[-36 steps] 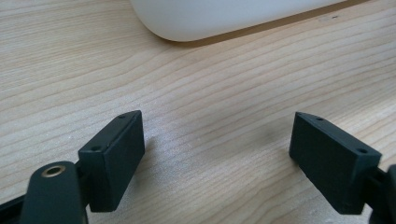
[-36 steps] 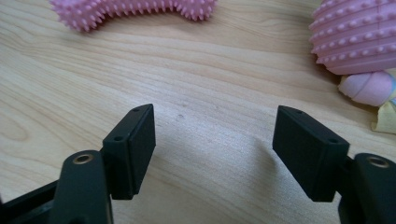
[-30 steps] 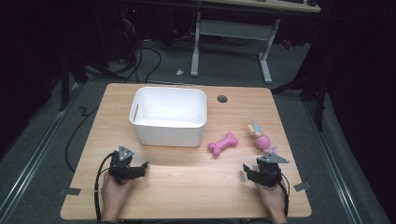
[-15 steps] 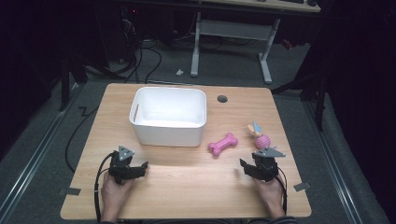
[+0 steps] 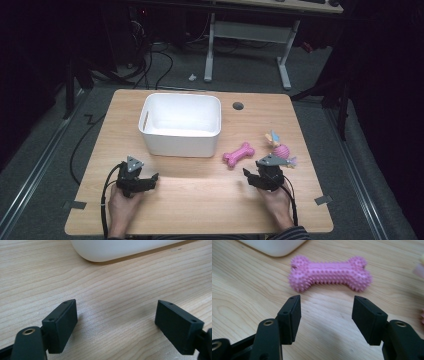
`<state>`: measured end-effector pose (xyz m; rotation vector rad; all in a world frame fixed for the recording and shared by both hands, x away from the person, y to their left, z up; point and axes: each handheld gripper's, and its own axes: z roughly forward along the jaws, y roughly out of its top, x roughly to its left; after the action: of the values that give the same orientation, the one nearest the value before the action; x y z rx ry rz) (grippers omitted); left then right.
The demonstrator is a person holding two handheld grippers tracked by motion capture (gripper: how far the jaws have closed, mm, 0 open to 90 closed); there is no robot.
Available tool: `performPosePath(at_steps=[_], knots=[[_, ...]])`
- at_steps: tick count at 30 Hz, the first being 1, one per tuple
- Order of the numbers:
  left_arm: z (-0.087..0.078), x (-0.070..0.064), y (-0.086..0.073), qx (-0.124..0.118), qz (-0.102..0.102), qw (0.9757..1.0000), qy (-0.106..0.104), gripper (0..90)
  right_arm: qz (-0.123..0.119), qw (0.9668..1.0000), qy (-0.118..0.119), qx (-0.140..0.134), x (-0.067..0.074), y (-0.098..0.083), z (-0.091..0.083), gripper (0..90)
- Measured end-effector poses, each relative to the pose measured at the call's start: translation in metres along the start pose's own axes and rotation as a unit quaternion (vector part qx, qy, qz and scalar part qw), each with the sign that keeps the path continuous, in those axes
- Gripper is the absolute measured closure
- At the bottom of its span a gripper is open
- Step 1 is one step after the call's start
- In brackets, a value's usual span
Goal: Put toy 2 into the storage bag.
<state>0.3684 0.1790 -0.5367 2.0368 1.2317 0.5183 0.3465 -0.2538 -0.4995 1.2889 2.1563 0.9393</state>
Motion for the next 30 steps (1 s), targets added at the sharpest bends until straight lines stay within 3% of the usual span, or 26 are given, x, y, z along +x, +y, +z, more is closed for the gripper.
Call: performPosePath(at_steps=[8, 16, 22, 30], knots=[[0.0, 0.0, 0.0, 0.0, 0.0, 1.0, 0.0, 18.6, -0.012, 0.9998, 0.018, 0.001, 0.016, 0.008, 0.015, 41.9], [0.0, 0.0, 0.0, 0.001, 0.0, 1.0, -0.001, 18.6, -0.002, 0.9997, 0.024, -0.001, 0.027, 0.019, 0.026, 41.5], [0.0, 0.0, 0.0, 0.0, -0.001, 1.0, -0.002, 18.6, 0.004, 0.9996, 0.003, 0.026, 0.034, 0.024, 0.041, 42.4], [0.0, 0.001, 0.0, -0.002, -0.003, 1.0, 0.0, 19.6, 0.021, 0.9991, -0.017, 0.032, 0.037, 0.026, 0.049, 45.6]])
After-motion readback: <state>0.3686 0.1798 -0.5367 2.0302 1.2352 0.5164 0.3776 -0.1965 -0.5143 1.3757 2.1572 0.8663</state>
